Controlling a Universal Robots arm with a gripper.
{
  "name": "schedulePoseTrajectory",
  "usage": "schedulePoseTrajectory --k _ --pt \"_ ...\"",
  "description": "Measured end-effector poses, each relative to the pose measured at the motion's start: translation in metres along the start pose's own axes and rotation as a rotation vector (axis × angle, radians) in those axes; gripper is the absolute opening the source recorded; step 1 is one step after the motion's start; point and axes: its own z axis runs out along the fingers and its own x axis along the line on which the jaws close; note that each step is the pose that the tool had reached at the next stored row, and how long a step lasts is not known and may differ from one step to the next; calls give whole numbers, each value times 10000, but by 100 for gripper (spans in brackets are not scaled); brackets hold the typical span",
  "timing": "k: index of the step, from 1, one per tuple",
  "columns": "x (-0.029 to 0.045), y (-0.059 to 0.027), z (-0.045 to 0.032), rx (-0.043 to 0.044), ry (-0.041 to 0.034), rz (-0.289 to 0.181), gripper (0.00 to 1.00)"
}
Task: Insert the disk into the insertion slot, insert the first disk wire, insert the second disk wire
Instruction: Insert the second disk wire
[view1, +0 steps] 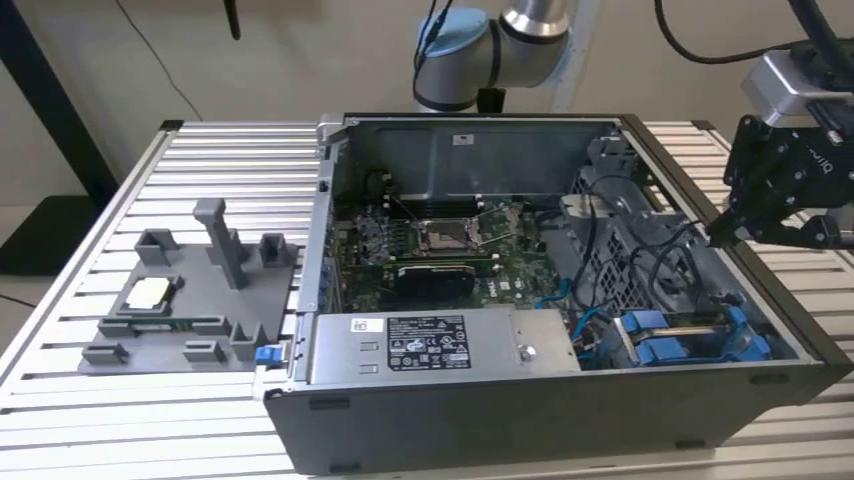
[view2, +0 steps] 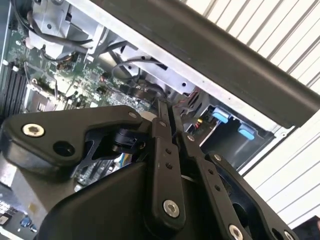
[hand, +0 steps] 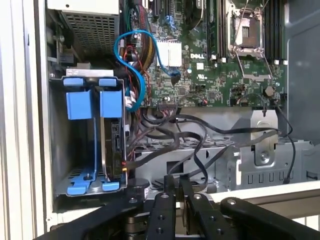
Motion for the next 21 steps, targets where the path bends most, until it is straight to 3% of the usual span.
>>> schedulePoseTrajectory --k 2,4,11,15,21 --pt "1 51 -1 8 86 -23 16" --pt "3 96 0 9 228 -55 16" --pt "6 229 -7 -1 914 -193 16" --pt "10 284 -6 -17 1039 -300 16" --pt "31 359 -4 -43 1059 -453 16"
